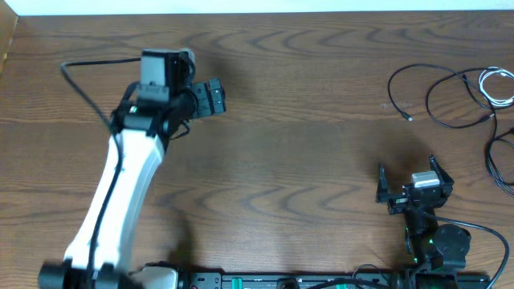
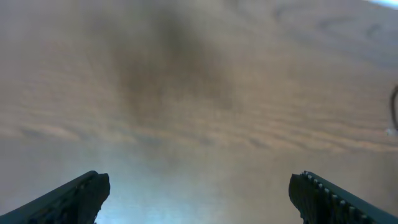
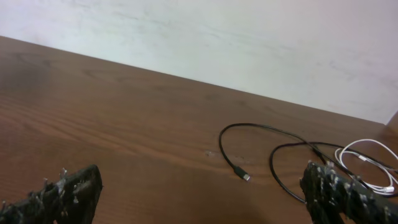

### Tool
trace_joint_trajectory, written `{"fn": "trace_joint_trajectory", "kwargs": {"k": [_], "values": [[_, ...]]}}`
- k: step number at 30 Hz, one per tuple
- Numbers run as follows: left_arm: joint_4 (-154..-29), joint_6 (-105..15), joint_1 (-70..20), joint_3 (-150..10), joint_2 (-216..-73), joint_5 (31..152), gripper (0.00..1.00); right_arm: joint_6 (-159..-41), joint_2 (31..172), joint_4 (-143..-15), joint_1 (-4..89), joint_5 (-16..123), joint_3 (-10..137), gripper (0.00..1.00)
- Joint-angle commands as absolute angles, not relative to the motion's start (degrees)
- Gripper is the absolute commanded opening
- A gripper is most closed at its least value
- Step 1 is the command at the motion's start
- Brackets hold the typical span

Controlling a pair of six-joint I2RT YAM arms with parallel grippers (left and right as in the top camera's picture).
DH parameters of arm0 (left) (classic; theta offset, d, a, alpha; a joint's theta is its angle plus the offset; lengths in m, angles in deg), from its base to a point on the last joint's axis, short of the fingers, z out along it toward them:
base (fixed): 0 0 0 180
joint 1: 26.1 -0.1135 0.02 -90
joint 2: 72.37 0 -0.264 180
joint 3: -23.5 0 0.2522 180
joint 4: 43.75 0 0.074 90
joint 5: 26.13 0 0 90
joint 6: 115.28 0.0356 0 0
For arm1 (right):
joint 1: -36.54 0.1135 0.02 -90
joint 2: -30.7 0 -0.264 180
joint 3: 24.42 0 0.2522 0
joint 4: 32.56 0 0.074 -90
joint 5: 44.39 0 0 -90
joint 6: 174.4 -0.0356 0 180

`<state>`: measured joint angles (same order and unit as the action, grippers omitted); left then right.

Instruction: Untangle cables

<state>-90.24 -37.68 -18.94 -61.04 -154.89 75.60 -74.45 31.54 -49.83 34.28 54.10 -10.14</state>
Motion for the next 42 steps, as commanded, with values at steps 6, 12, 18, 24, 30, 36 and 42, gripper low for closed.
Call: {"fn": "trace_joint_trajectory", "kwargs": {"k": [6, 12, 18, 24, 30, 36, 42], "values": [[-80.0, -30.8, -22.5, -47.9, -134.9, 69.8, 0.98, -74.0, 31.2, -50.0, 34.7, 53.7, -10.3, 0.99], [-71.9, -32.8, -27.8, -34.3, -121.8, 69.8, 0.98, -74.1, 31.2, -50.0, 34.7, 53.7, -10.3, 0.99], [-64.6, -32.4, -31.0, -19.9, -107.2, 69.8, 0.98, -74.0, 31.2, -50.0, 34.7, 53.7, -10.3, 0.99], [-57.5, -32.4, -33.5, -5.5, -93.2, 69.8, 0.98, -74.0, 31.2, -50.0, 34.7, 53.7, -10.3, 0.99], [-56.6, -29.1, -33.8, 3.4, -83.9, 69.8, 0.98, -74.0, 31.2, -50.0, 34.7, 53.7, -10.3, 0.99], [-57.1, -23.8, -33.8, 7.0, -79.9, 69.8, 0.98, -74.1, 31.2, -50.0, 34.7, 53.7, -10.3, 0.99], [-58.2, -21.2, -33.8, 9.6, -77.4, 69.8, 0.98, -74.1, 31.2, -50.0, 34.7, 53.7, -10.3, 0.99]]}}
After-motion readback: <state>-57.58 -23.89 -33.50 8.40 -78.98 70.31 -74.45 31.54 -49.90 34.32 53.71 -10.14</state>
